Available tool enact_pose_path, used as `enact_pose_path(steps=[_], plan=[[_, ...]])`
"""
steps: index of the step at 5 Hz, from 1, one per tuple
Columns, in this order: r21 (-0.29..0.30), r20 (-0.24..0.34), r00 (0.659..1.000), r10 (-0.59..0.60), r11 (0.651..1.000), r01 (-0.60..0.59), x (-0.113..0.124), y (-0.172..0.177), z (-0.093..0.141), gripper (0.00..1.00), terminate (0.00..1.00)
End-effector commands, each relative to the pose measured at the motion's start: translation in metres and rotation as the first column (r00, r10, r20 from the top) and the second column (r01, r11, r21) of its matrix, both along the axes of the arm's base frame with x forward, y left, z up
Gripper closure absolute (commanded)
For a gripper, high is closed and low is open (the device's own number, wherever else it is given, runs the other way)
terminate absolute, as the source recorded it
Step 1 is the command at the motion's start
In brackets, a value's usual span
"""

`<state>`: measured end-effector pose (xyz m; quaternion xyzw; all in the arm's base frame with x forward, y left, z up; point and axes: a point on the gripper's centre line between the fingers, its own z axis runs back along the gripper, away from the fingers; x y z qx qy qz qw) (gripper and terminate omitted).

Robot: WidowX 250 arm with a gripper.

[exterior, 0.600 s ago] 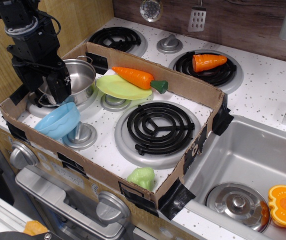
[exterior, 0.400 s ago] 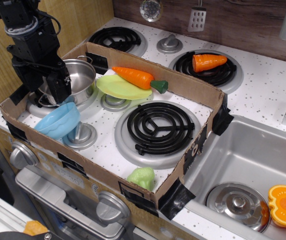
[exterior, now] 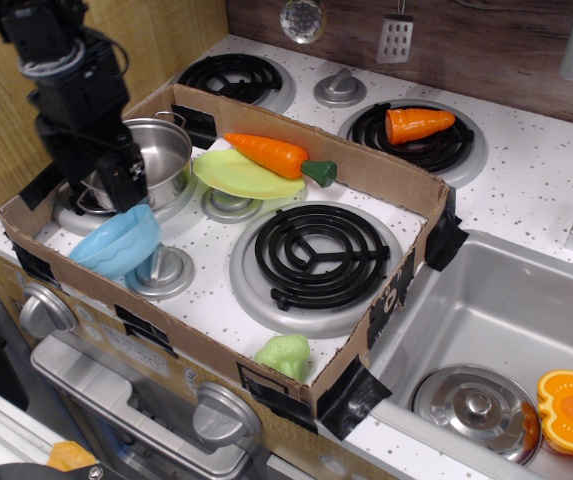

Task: Take carrot off plate

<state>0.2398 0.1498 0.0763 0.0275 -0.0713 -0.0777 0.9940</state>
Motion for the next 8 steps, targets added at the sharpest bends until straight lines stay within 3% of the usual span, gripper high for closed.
enact_pose_path(steps=[1, 2, 3, 4, 5, 6, 8], plan=[[0.114, 0.001, 0.958, -0.286, 0.952, 0.284, 0.017, -0.014, 0.038, 0.00, 0.00], [0.122, -0.032, 0.857, -0.514, 0.849, 0.514, 0.024, -0.021, 0.043, 0.00, 0.00], [0.199, 0.004, 0.726, -0.688, 0.712, 0.673, 0.038, -0.032, 0.039, 0.00, 0.00], [0.210, -0.001, 0.648, -0.762, 0.633, 0.745, 0.055, -0.044, 0.036, 0.00, 0.00], [0.188, -0.007, 0.577, -0.817, 0.566, 0.803, 0.074, -0.054, 0.030, 0.00, 0.00], [0.124, -0.023, 0.528, -0.849, 0.521, 0.844, 0.093, -0.063, 0.015, 0.00, 0.00], [0.075, -0.050, 0.474, -0.879, 0.470, 0.879, 0.110, -0.072, -0.010, 0.00, 0.00]])
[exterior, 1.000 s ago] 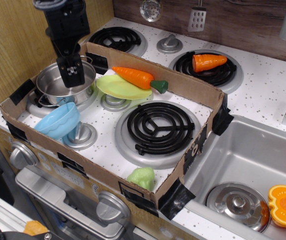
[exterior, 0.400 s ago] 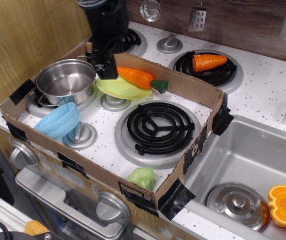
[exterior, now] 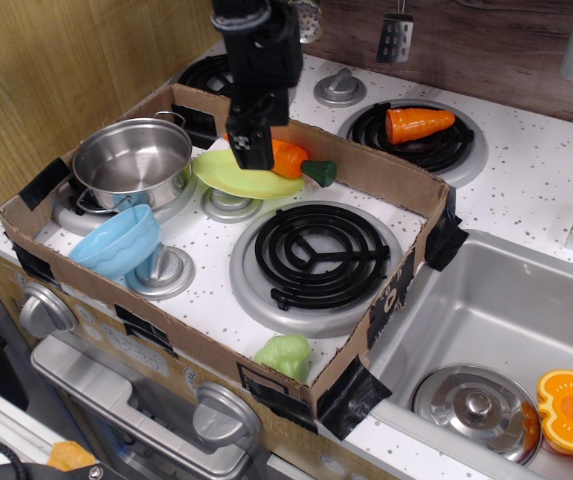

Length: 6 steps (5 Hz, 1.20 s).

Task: Take carrot off plate

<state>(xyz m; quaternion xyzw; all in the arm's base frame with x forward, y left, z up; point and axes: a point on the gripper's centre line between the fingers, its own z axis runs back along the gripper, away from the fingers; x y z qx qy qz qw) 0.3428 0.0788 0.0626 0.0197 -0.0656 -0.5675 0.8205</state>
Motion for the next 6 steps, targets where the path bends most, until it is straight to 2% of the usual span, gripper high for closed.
enact_pose_path(steps=[1, 2, 3, 5, 6], plan=[[0.019, 0.023, 0.997, -0.069, 0.997, 0.068, 0.010, -0.001, -0.005, 0.00, 0.00], [0.046, 0.065, 0.983, -0.174, 0.984, 0.171, 0.011, -0.001, -0.007, 0.00, 0.00], [0.092, 0.071, 0.927, -0.368, 0.928, 0.362, 0.015, 0.000, -0.008, 0.00, 0.00], [0.106, 0.071, 0.820, -0.568, 0.821, 0.560, 0.014, 0.002, -0.018, 0.00, 0.00], [0.080, 0.010, 0.837, -0.547, 0.835, 0.545, 0.017, 0.003, -0.022, 0.00, 0.00]])
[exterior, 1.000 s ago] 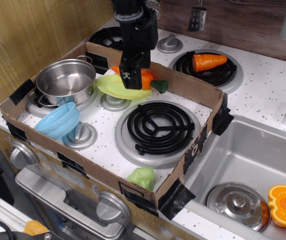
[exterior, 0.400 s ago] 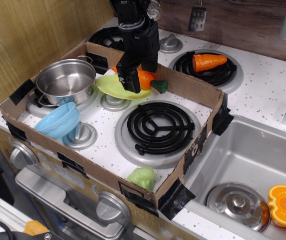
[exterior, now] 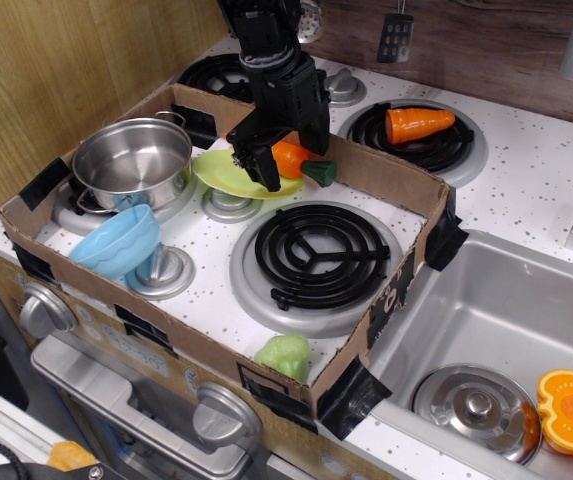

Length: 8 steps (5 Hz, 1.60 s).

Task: Take carrot off plate

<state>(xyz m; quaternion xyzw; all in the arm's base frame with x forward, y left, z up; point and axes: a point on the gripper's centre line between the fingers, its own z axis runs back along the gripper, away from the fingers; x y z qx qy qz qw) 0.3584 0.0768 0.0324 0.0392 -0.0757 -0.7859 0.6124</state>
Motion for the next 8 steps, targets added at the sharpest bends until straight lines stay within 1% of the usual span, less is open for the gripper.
enact_pose_path(steps=[1, 2, 3, 4, 6, 7, 8], plan=[[0.000, -0.121, 0.988, 0.092, 0.996, -0.092, 0.008, 0.010, 0.004, 0.00, 0.00], [0.027, -0.164, 0.976, 0.144, 0.990, -0.141, 0.009, 0.011, -0.002, 0.00, 0.00], [0.042, -0.226, 0.956, 0.188, 0.982, -0.183, 0.008, 0.012, -0.004, 0.00, 0.00], [0.058, -0.198, 0.958, 0.206, 0.978, -0.199, 0.004, 0.011, -0.005, 1.00, 0.00], [0.051, -0.218, 0.951, 0.218, 0.976, -0.212, -0.008, 0.006, -0.007, 1.00, 0.00], [0.083, -0.145, 0.965, 0.218, 0.975, -0.208, -0.011, 0.005, 0.008, 1.00, 0.00], [0.164, 0.008, 0.982, 0.190, 0.968, -0.189, -0.017, -0.002, 0.033, 1.00, 0.00]])
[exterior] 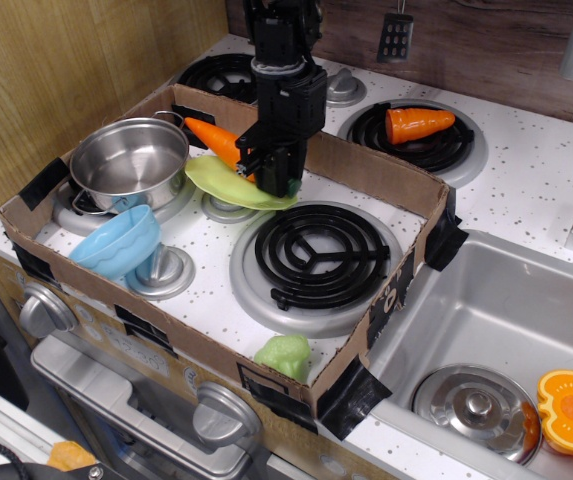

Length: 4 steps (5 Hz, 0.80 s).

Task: Take carrot off plate

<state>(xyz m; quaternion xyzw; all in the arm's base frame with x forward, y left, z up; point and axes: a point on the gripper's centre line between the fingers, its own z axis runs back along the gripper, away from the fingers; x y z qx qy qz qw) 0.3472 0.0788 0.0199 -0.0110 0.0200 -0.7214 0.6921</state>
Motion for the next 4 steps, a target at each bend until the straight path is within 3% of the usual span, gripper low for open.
enact_pose_path(steps=[1, 2, 4], plan=[[0.179, 0.256, 0.964, -0.070, 0.984, 0.024, -0.016, -0.014, 0.065, 1.00, 0.00], [0.228, 0.335, 0.938, -0.093, 0.974, 0.015, -0.028, -0.028, 0.080, 1.00, 0.00], [0.133, 0.332, 0.942, 0.047, 0.986, -0.096, -0.039, -0.046, 0.080, 1.00, 0.00]])
